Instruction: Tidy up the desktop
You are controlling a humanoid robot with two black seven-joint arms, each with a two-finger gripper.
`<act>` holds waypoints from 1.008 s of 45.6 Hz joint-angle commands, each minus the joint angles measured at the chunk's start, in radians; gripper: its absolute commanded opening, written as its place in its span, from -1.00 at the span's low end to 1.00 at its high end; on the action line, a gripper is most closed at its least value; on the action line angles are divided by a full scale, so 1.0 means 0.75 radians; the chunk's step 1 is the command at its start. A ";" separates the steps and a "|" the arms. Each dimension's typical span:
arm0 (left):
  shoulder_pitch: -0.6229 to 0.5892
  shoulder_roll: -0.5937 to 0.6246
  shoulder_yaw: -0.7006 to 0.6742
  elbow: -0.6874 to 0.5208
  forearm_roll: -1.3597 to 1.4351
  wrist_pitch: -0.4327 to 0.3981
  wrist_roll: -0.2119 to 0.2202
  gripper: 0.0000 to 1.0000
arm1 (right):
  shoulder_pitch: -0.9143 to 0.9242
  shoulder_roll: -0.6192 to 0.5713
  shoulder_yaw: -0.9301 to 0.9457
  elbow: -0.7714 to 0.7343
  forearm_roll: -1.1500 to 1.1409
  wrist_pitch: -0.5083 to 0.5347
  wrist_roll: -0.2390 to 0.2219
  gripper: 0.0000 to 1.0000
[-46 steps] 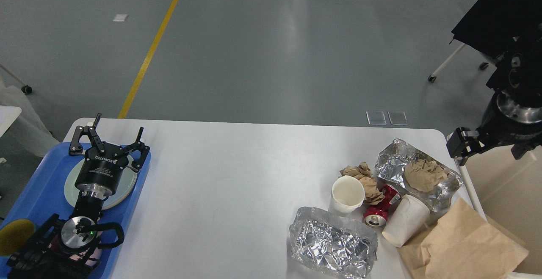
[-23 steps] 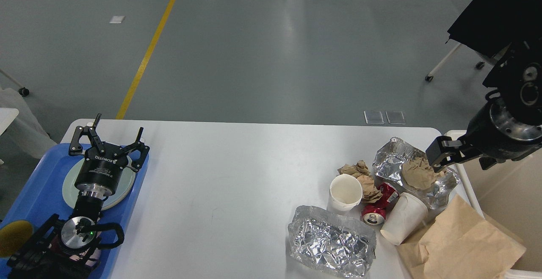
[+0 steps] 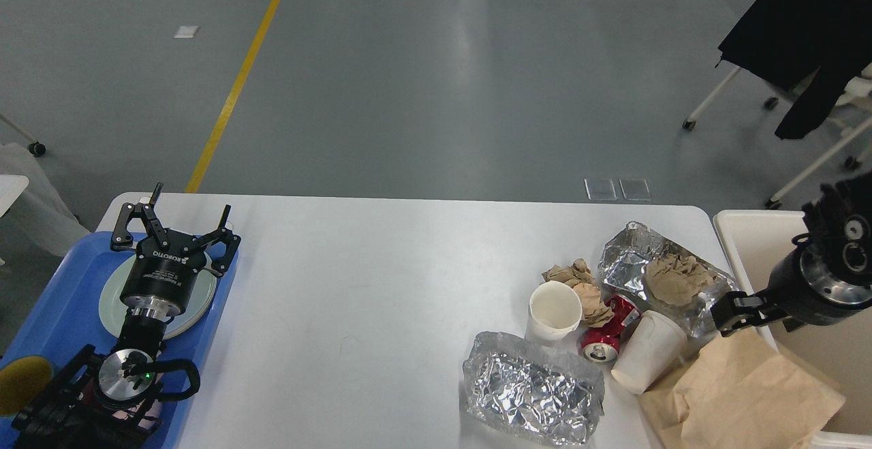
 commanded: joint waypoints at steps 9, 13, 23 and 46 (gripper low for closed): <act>-0.002 0.000 0.000 0.000 0.000 0.000 0.001 0.93 | -0.374 0.024 0.054 -0.340 0.601 -0.004 -0.008 0.88; -0.002 0.000 0.000 0.000 0.000 0.000 0.001 0.93 | -0.430 0.067 0.054 -0.391 0.620 -0.012 -0.008 0.88; -0.002 0.000 0.000 -0.002 0.000 0.000 0.001 0.93 | -0.495 0.084 0.154 -0.416 0.665 -0.019 -0.010 0.88; -0.002 0.000 0.000 0.000 0.000 0.000 0.001 0.93 | -0.810 0.243 0.232 -0.539 0.642 -0.299 -0.014 0.99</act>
